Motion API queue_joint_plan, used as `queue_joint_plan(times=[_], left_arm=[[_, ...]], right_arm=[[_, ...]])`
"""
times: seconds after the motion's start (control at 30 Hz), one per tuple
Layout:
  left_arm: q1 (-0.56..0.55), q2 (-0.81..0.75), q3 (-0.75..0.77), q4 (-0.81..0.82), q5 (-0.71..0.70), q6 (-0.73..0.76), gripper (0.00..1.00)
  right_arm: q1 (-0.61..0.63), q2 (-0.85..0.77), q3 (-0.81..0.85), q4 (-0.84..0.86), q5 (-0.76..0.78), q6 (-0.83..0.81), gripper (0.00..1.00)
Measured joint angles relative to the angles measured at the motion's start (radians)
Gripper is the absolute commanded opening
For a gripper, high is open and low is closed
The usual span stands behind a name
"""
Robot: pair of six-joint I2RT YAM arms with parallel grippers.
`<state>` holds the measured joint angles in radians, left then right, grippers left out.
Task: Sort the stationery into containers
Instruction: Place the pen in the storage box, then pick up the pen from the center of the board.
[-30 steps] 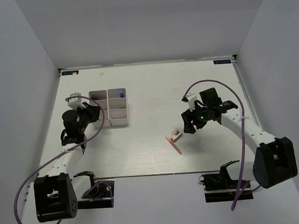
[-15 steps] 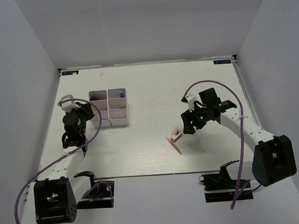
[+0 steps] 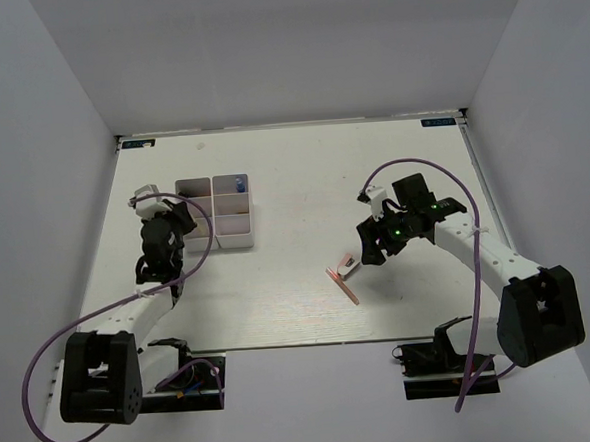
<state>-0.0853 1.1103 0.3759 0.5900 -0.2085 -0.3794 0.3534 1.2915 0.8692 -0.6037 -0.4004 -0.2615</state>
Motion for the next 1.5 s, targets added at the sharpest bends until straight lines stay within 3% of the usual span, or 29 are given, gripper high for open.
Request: queue_joint_plan(times=[0.07,0.13,0.2,0.33,0.43,0.53,0.6,0.63,0.67,0.8,0.83,0.87,0.9,0.93,1.0,1.03,1.23,1.37,1.5], left_arm=[[-0.011,0.008,-0.003,0.018,-0.018,0.006,0.02],[-0.022,0.017,-0.006,0.031,-0.034,0.009,0.14],[-0.029,0.027,-0.01,0.04,-0.047,0.013,0.18],[-0.037,0.049,-0.018,0.04,-0.065,0.013,0.53],[-0.041,0.051,-0.022,0.028,-0.068,0.005,0.7],[-0.046,0.047,-0.022,0.008,-0.066,-0.002,0.74],[-0.05,0.027,-0.021,-0.031,-0.059,-0.007,0.49],[-0.051,0.006,-0.017,-0.066,-0.05,-0.012,0.09],[-0.055,-0.018,-0.008,-0.113,-0.039,-0.021,0.0],[-0.109,-0.069,0.216,-0.473,0.047,-0.037,0.0],[-0.134,-0.061,0.291,-0.55,0.081,-0.052,0.0],[-0.163,-0.052,0.367,-0.617,0.123,-0.07,0.05],[-0.199,-0.035,0.439,-0.687,0.16,-0.087,0.39],[-0.247,-0.015,0.499,-0.741,0.185,-0.101,0.57],[-0.354,0.027,0.562,-0.821,0.219,-0.143,0.71],[-0.441,0.062,0.574,-0.869,0.224,-0.183,0.71],[-0.718,0.332,0.614,-1.074,0.195,-0.389,0.67],[-0.832,0.52,0.749,-1.226,0.087,-0.574,0.61],[-0.905,0.644,0.929,-1.334,0.008,-0.731,0.63]], right_arm=[[0.0,0.0,0.0,0.0,-0.001,0.0,0.73],[0.0,0.0,0.0,0.0,-0.003,0.0,0.73],[0.0,0.0,0.0,0.0,-0.004,0.0,0.74],[0.0,0.0,0.0,0.0,-0.007,0.0,0.74],[0.0,0.0,0.0,0.0,-0.007,0.0,0.76],[0.0,0.0,0.0,0.0,-0.007,0.0,0.76],[0.0,0.0,0.0,-0.001,-0.007,-0.001,0.67],[0.0,0.0,0.0,-0.001,-0.007,-0.003,0.22],[0.0,0.0,0.0,0.0,-0.006,-0.009,0.0],[-0.001,0.0,0.0,0.002,0.046,0.023,0.0],[-0.002,0.0,0.0,0.003,0.066,0.028,0.31],[-0.003,0.0,0.0,0.003,0.08,0.037,0.44],[-0.005,0.0,0.0,0.002,0.094,0.041,0.54],[-0.006,0.0,0.001,0.002,0.107,0.047,0.7],[-0.008,0.0,0.005,0.001,0.134,0.061,0.71],[-0.01,0.0,0.007,0.002,0.148,0.065,0.71],[-0.026,-0.015,0.008,0.02,0.242,0.108,0.64],[-0.041,-0.047,0.008,0.04,0.316,0.151,0.62],[-0.051,-0.069,0.008,0.054,0.358,0.182,0.61]])
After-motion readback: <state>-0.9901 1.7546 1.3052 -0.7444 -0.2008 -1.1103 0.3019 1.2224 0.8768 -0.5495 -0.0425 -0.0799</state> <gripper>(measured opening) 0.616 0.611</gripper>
